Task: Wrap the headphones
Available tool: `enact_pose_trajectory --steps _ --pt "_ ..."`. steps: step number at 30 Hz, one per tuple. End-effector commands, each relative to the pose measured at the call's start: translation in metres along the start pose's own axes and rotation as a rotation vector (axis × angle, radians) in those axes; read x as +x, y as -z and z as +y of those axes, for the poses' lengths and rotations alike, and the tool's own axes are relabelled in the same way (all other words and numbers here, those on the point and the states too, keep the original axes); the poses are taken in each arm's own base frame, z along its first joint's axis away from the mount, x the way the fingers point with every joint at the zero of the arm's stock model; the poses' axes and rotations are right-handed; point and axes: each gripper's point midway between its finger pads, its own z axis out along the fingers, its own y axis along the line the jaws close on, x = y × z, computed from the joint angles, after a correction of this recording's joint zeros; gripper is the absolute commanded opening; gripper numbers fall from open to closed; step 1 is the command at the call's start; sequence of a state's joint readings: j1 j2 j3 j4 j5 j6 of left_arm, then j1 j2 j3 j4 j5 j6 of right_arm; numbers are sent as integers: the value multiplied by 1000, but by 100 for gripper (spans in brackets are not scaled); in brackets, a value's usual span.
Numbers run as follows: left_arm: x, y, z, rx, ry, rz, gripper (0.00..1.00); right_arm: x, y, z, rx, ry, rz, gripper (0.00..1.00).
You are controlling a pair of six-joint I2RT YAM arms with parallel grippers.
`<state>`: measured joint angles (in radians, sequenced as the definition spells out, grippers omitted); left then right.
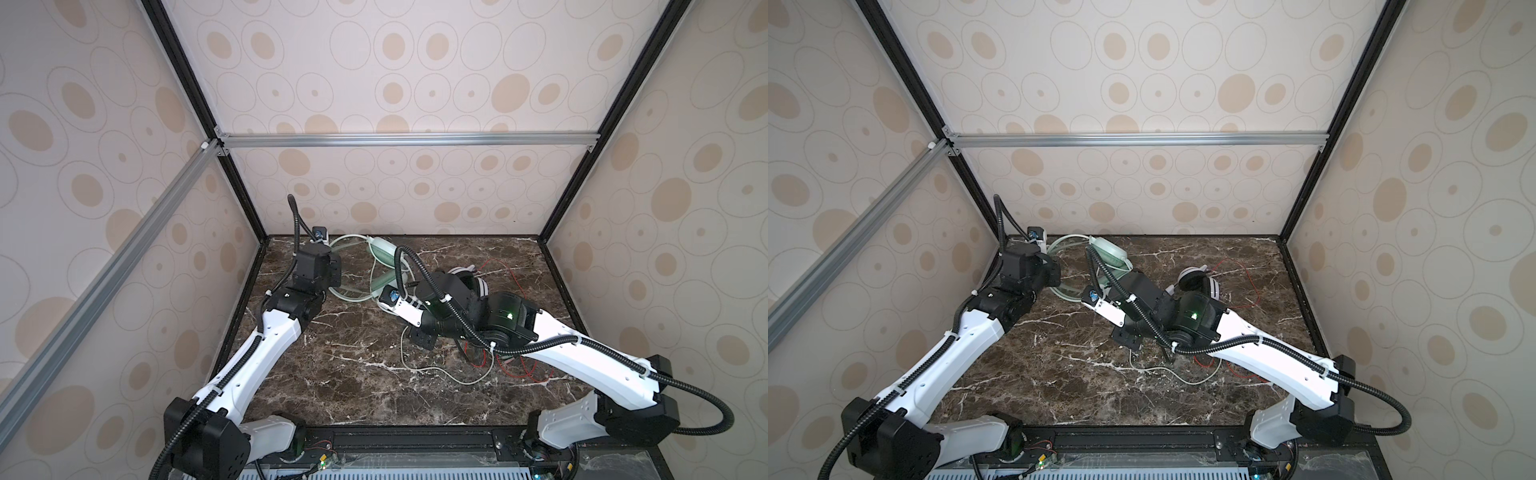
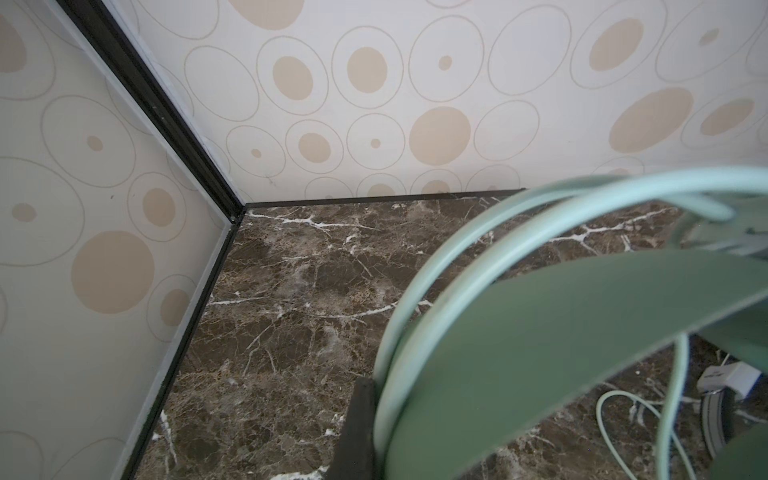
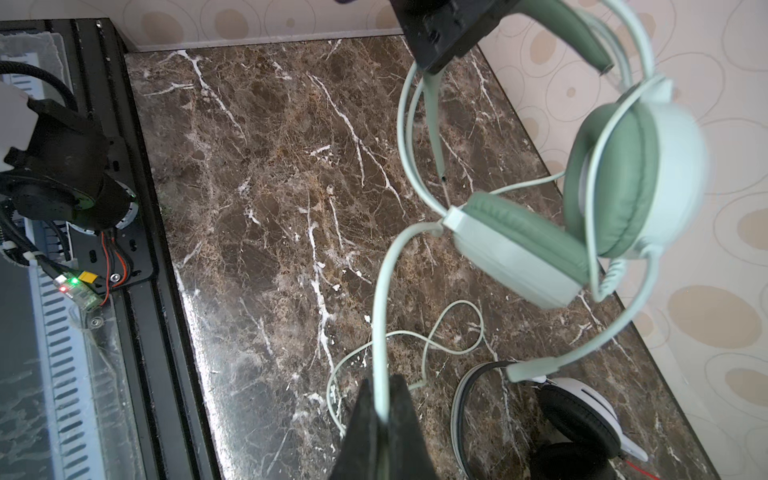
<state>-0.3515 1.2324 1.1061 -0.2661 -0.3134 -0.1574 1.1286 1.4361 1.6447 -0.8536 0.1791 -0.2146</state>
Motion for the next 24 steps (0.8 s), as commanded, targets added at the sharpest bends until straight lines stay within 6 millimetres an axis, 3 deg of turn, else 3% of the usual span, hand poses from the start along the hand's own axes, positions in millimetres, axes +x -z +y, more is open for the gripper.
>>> enact_pose_trajectory --steps 1,7,24 --pt "-26 18 3 -13 -23 -93 0 1 4 0 2 57 31 0" --pt "-23 24 -13 19 -148 -85 0 -7 2 -3 2 90 41 0" --pt "1 35 -26 79 -310 -47 0 -9 12 -53 65 100 95 0"
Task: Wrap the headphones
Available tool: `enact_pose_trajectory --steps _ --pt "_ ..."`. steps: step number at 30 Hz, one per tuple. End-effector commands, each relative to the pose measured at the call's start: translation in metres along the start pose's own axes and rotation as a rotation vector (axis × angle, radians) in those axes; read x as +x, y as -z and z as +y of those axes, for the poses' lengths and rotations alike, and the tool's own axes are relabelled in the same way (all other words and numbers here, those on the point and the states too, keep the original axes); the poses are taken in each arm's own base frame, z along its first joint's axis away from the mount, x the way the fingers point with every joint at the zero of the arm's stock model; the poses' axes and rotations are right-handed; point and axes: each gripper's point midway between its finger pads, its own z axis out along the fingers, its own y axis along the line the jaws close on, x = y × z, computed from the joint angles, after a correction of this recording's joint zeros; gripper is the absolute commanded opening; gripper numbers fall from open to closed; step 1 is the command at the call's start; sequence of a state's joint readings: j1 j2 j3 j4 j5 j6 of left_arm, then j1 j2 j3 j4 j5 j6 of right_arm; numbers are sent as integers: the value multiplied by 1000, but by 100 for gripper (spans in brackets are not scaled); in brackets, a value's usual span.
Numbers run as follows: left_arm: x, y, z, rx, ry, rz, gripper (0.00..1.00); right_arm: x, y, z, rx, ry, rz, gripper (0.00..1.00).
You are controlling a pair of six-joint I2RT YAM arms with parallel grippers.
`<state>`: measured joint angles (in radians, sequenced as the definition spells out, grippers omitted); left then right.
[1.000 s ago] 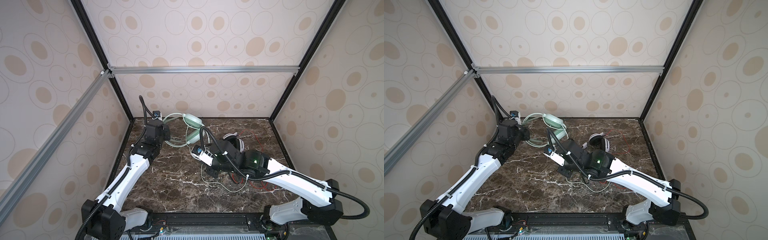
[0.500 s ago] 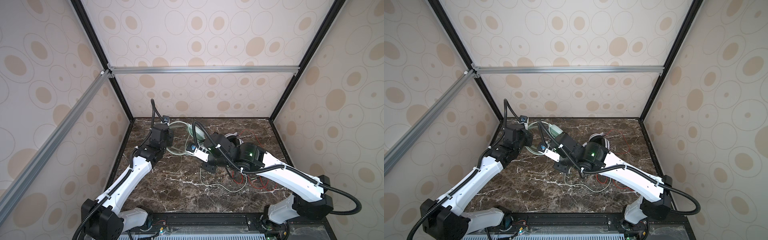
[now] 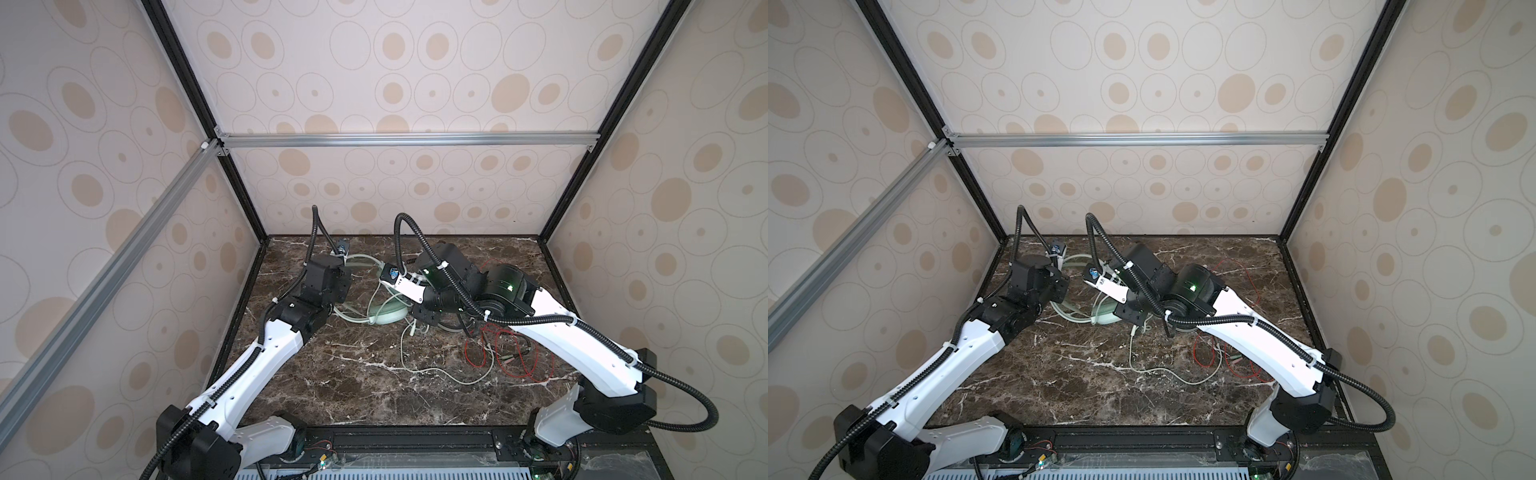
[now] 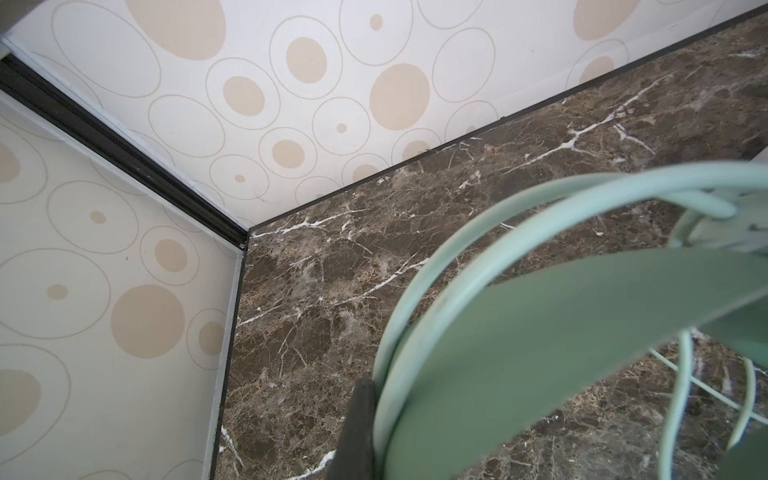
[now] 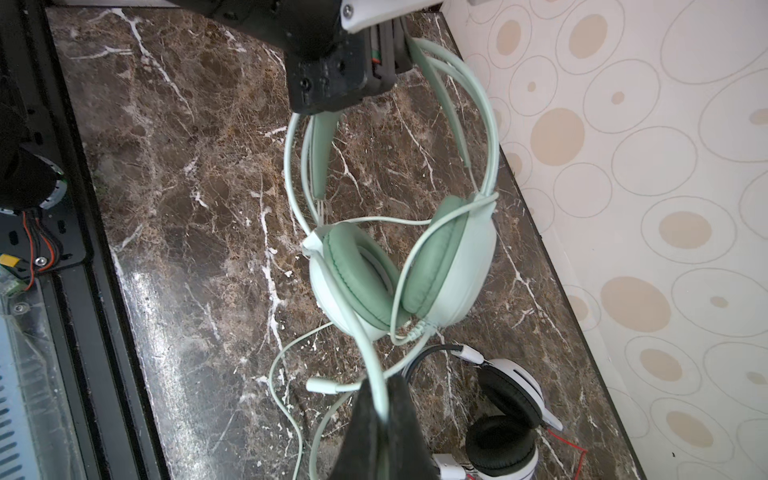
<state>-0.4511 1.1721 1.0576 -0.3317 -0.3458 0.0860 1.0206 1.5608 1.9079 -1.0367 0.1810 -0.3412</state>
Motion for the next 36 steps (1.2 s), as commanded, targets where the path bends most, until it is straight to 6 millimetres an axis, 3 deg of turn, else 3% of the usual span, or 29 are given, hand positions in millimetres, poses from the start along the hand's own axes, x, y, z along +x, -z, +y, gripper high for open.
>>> enact_pose_trajectory --steps 1,13,23,36 --pt "-20 16 1 22 -14 -78 0 1 5 -7 9 44 19 0" --pt "-20 27 -38 212 -57 -76 0 -26 -4 -40 43 63 -26 0" --pt "-19 25 -34 191 -37 -54 0 -60 22 -34 -9 61 -187 0" --pt "-19 26 -33 184 -43 -43 0 -63 33 -17 -47 94 -215 0"
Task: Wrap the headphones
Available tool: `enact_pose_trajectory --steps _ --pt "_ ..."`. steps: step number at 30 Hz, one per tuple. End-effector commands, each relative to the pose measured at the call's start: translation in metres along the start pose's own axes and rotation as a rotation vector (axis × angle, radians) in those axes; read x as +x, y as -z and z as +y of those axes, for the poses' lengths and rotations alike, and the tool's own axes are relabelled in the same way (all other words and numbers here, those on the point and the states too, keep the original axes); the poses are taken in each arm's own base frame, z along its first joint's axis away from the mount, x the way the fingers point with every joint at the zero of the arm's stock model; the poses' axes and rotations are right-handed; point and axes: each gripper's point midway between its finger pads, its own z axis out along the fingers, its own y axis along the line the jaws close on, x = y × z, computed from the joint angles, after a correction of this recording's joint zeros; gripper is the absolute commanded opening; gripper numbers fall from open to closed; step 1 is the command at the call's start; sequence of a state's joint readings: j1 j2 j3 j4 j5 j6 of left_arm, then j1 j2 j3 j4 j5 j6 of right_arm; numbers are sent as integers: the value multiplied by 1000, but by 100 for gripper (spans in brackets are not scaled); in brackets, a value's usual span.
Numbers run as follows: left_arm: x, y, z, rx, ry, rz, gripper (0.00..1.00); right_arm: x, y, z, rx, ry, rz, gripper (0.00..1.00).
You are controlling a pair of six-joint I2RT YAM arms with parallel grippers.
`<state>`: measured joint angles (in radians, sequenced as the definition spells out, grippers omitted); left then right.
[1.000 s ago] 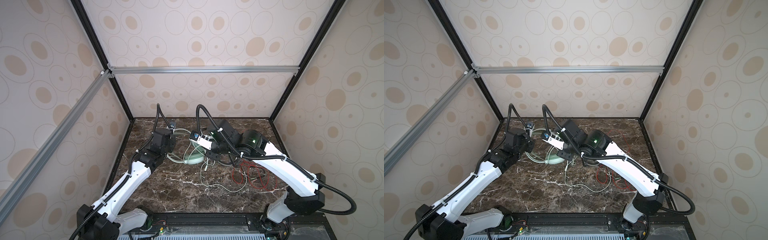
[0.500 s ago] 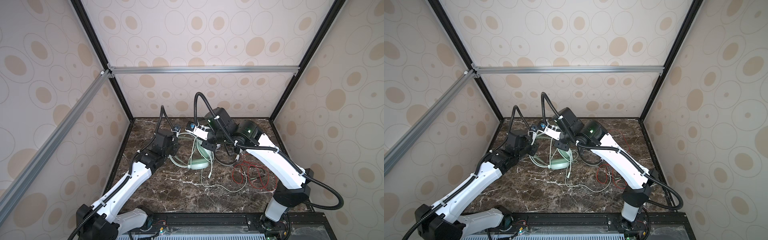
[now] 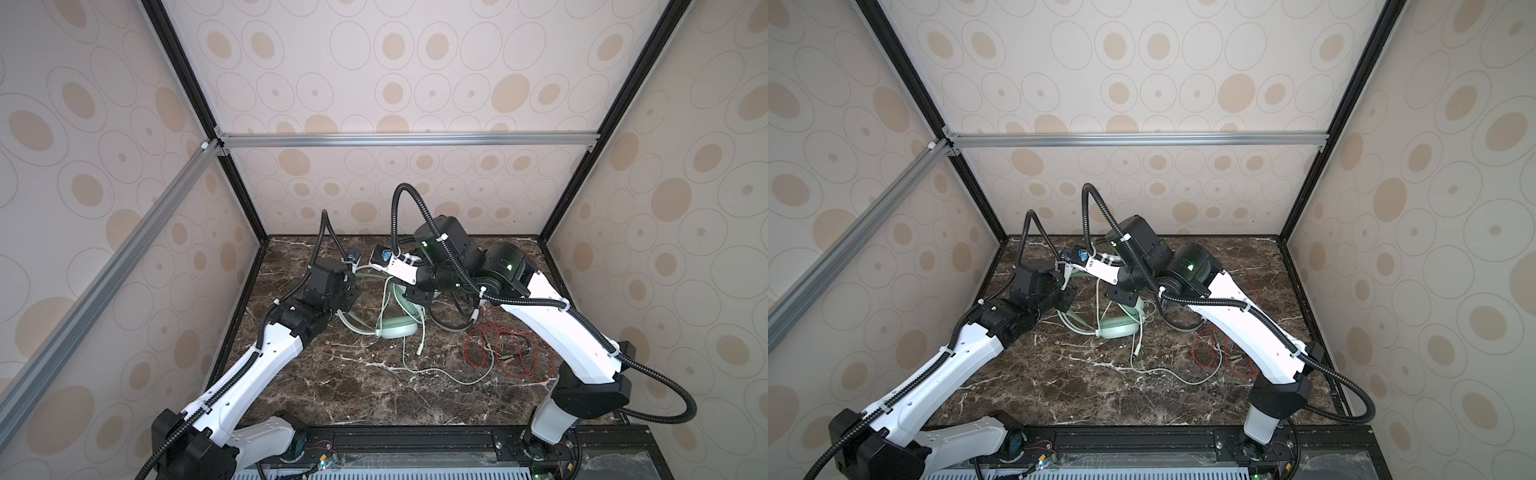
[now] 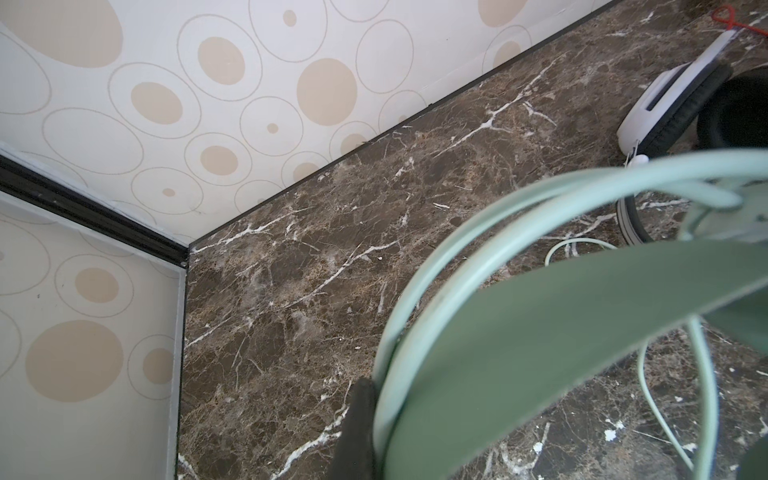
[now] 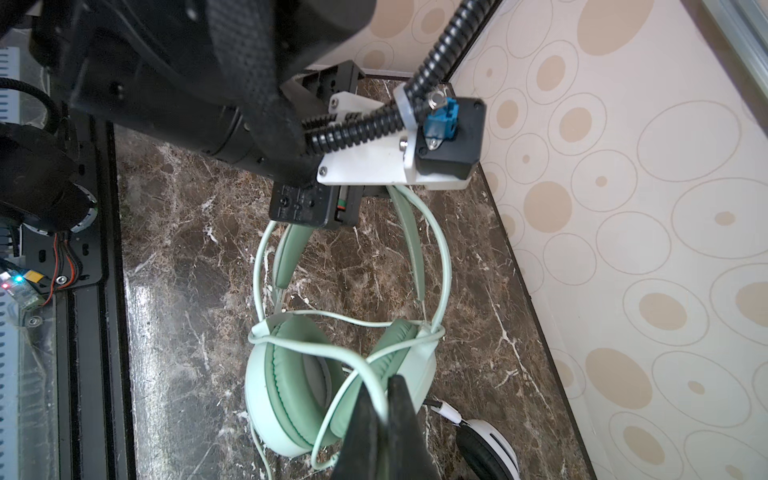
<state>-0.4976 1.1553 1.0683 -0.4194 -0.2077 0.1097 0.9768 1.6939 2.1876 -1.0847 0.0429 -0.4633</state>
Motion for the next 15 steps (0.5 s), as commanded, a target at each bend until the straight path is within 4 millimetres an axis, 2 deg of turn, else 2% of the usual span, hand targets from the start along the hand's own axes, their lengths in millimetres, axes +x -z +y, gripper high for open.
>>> enact_pose_trajectory --steps 1,10,15 --pt "-25 13 4 2 21 -63 0 -18 23 0 9 16 -95 0" --pt "-23 11 1 15 20 -50 0 -24 28 -5 69 44 -122 0" --pt "-25 11 0 17 21 -48 0 -26 28 1 49 60 -122 0"
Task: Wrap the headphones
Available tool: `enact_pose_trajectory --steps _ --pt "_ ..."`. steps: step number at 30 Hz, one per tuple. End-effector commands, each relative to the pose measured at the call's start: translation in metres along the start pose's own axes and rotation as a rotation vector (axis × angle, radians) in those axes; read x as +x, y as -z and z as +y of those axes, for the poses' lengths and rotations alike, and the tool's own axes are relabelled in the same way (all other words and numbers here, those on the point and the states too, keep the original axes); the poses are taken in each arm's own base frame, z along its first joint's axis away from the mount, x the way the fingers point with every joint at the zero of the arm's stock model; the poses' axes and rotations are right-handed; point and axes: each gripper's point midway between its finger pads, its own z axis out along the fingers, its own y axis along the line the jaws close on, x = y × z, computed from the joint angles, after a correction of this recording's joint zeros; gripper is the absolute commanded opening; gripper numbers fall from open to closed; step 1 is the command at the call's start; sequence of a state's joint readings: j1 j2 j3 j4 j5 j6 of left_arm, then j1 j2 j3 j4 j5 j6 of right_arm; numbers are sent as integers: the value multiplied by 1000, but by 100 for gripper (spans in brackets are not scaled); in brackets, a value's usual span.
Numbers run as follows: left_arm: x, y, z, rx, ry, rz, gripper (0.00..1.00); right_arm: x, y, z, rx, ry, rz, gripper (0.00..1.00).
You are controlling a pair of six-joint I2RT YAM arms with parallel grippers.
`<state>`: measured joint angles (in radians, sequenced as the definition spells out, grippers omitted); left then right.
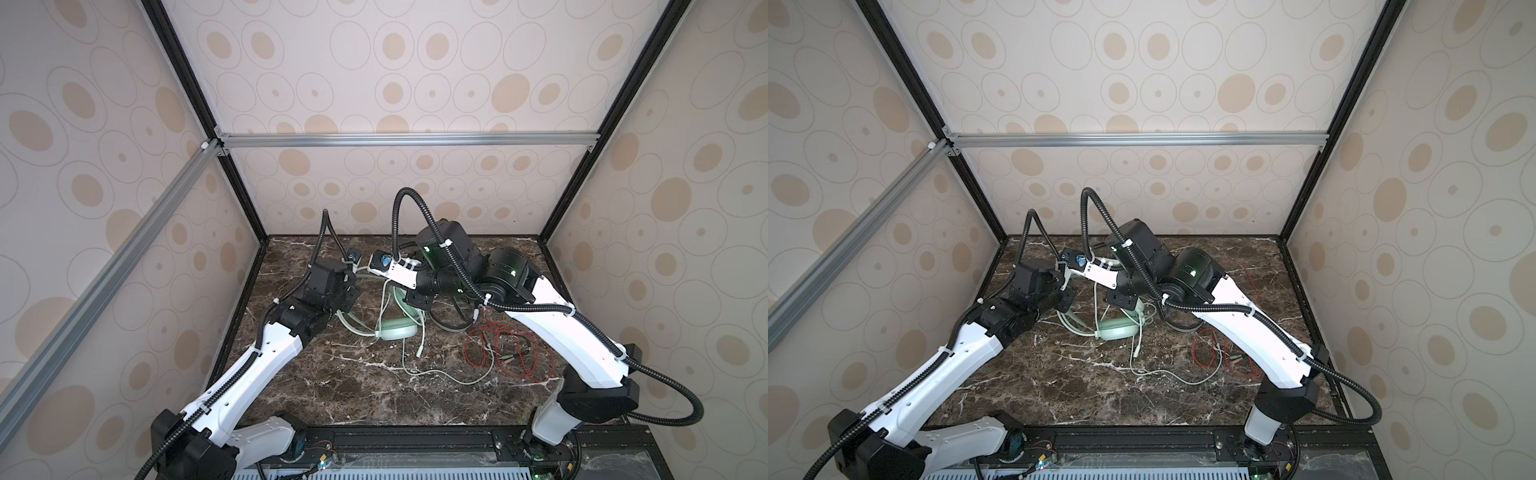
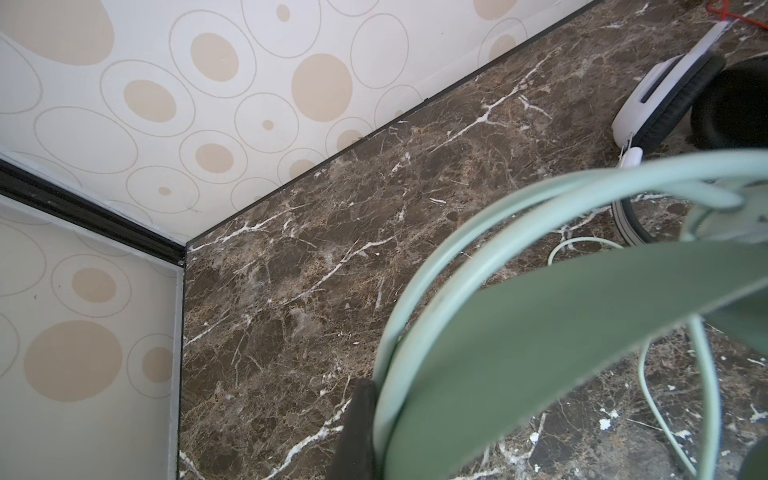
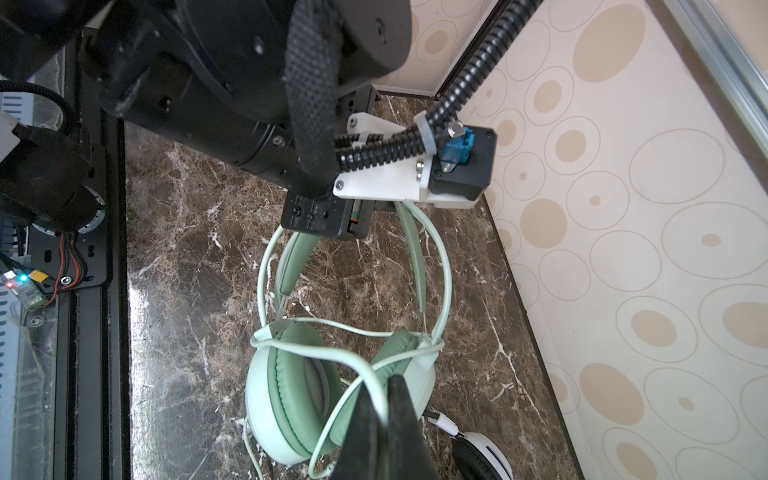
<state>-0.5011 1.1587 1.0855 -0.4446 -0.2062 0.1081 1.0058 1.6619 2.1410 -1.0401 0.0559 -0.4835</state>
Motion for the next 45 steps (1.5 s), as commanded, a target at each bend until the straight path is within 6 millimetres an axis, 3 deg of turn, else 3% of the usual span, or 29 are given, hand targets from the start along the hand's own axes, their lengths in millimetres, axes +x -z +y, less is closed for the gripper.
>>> enact_pose_trajectory --steps 1,7,18,28,34,40,45 --pt "-25 9 0 11 22 -56 0 -19 21 -6 41 36 -82 0" --pt "-29 7 -2 13 29 -52 0 -20 11 6 25 44 -67 0" --pt "-30 7 -10 47 32 -54 0 -17 -1 0 86 -67 -102 0" --pt "-33 8 -14 63 9 -61 0 -24 8 -6 108 -84 -148 0" --pt "-34 11 -14 65 5 -70 0 -2 -2 -13 165 -77 -45 0" --pt "-32 16 -14 69 -7 -72 0 29 -5 -37 227 -124 55 0" --pt "-34 20 -18 99 -10 -84 0 38 -8 -46 239 -116 87 0"
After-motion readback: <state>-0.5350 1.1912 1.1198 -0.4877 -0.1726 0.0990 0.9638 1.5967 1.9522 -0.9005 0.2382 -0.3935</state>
